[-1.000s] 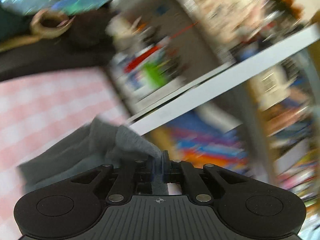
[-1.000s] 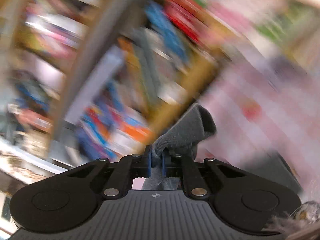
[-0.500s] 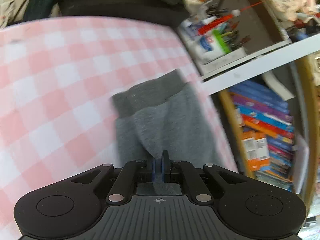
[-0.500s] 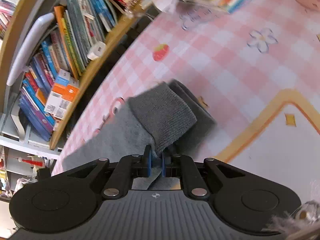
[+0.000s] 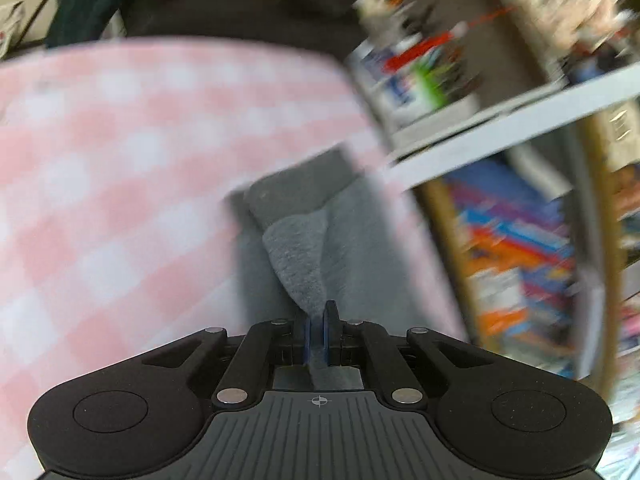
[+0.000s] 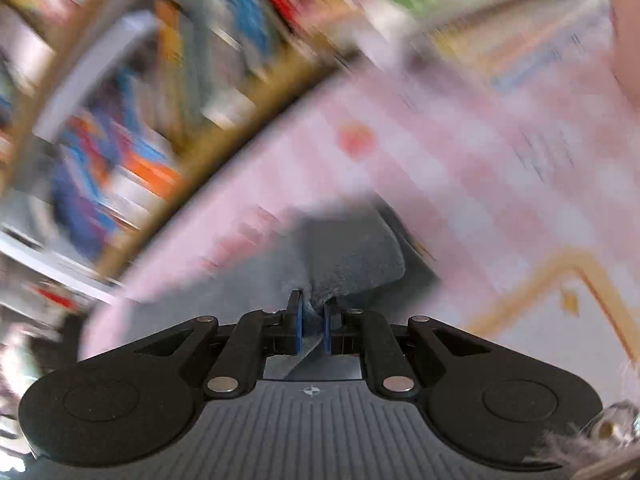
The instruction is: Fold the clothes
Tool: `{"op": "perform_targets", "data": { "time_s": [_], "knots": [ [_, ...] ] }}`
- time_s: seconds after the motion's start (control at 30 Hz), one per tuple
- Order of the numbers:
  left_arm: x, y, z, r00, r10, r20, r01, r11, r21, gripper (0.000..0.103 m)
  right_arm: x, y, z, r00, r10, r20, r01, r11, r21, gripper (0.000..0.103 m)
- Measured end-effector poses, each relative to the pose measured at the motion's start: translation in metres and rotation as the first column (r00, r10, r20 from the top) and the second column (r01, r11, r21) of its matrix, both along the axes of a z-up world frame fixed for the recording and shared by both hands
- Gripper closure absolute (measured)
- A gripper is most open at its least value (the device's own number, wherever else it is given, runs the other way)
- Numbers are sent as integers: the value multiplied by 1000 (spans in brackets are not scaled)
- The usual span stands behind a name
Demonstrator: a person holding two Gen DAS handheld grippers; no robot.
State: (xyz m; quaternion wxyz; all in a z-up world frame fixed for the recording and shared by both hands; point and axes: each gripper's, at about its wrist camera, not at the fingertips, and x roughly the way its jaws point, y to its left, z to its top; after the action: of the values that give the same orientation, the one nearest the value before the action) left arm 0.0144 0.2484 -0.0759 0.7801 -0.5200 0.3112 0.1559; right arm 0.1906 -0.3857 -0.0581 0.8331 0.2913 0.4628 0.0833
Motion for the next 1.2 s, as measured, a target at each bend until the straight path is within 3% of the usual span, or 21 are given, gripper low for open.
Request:
{"op": "perform_targets", "data": {
  "time_s": [0.03,0.13,0.2,0.33,0.47,0.53,0.57,0.6,0.63,0.7,0.8,0.87,0.9,0.97,1.03,1.1,1.2],
  "knots": [
    [-1,-1,-1,1000,6,-4,-6,1000,-7,98,-4,-1,-1,1000,-17,4,17,1000,-1,88],
    [-7,1,4,1000,12,9,-12,1000,-3,90,-17,-8,6,996,-79,33,79,997,7,68],
    [-10,2,7,1000,18,4,-18,1000,4,87,-24,-12,9,993,-113,34,113,994,2,66],
    [-16,3,3,998,55,-30,-55,998,-11,72,-26,-19,4,987,-159,-12,159,987,9,59],
    [-14,2,-1,997,72,-35,-73,997,-14,68,-16,-15,-6,981,-189,-51,192,980,56,56],
    [-10,1,1,997,72,-35,-72,997,-9,65,-11,-11,-6,981,-188,-47,191,980,63,58],
    [-9,0,1,997,71,-34,-71,997,-6,64,-8,-8,-6,983,-179,-44,181,982,55,66],
    [-8,0,1,997,71,-32,-72,997,-6,63,-4,-4,-5,985,-170,-42,172,984,47,81],
    [-7,1,1,997,75,-32,-76,997,-9,63,-4,2,1,989,-147,-14,147,989,25,84],
    [-7,1,1,996,82,-30,-83,996,-14,61,-9,14,23,993,-87,79,88,996,-16,88],
    [-7,1,1,996,84,-21,-84,996,-11,59,-33,27,60,959,12,284,-16,1000,11,88],
    [-7,1,0,996,92,-9,-92,996,-11,59,-42,26,67,943,25,333,-37,999,29,88],
    [-7,1,0,995,97,-5,-97,995,-13,59,-41,23,61,951,9,310,-15,1000,15,88],
    [-5,1,0,995,103,-3,-103,995,-16,59,-30,15,36,985,-52,167,65,995,-77,88],
    [-3,3,1,995,95,-11,-95,995,-14,59,-21,5,13,994,-109,26,111,989,-93,84],
    [-3,4,1,996,94,-12,-94,995,-17,59,-26,3,15,990,-131,47,136,984,-112,62],
    [-4,4,-1,994,111,1,-111,993,-27,58,-35,5,25,985,-132,111,149,976,-160,55]
  ]
}}
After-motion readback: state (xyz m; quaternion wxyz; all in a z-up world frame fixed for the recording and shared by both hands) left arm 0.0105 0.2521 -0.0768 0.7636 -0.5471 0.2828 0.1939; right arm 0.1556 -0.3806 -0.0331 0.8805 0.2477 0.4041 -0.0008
